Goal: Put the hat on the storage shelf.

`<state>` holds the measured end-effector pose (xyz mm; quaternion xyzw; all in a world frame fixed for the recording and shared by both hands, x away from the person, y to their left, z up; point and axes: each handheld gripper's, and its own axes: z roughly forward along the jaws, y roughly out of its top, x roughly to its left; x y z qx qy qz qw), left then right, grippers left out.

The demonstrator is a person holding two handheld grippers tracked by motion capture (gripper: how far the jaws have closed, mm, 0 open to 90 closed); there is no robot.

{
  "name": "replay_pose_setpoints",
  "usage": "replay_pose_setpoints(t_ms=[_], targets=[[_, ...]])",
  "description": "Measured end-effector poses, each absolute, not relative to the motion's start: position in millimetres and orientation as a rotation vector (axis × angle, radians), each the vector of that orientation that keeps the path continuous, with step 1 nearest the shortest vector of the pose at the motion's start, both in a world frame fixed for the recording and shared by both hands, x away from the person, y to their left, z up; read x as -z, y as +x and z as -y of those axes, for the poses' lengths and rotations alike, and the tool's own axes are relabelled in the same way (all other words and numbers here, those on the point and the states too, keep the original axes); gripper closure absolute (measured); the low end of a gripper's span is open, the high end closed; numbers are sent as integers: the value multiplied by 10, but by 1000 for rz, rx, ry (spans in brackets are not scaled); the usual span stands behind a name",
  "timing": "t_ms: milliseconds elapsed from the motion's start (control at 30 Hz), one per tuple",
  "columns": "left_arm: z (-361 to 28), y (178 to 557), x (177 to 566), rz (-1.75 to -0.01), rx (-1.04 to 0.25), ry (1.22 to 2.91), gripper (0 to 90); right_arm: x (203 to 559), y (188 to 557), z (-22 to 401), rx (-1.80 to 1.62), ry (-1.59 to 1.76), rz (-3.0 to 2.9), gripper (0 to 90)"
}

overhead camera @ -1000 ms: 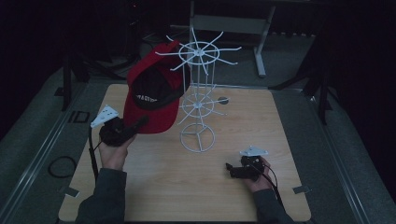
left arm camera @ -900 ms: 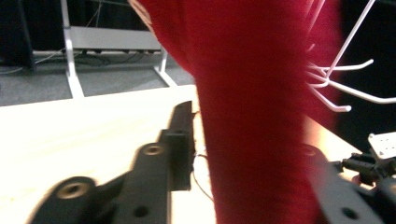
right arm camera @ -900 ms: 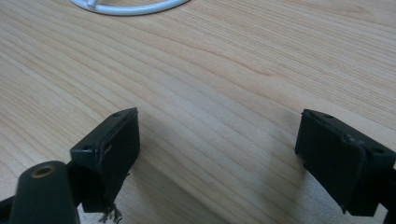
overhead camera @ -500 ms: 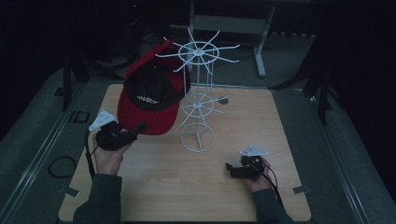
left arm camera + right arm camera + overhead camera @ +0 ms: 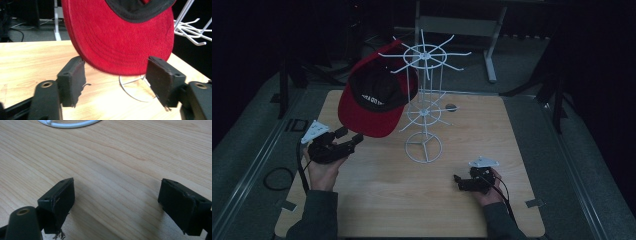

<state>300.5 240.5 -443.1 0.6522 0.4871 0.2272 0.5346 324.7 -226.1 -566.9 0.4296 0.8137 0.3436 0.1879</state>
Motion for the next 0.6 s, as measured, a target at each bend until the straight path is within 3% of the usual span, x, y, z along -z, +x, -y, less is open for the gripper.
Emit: replay_pose_setpoints(t_ms=[600], targets=[[-2347, 2952, 4476, -1153, -539, 1545, 293, 5671, 3247, 2261, -970, 1208, -2288, 137]])
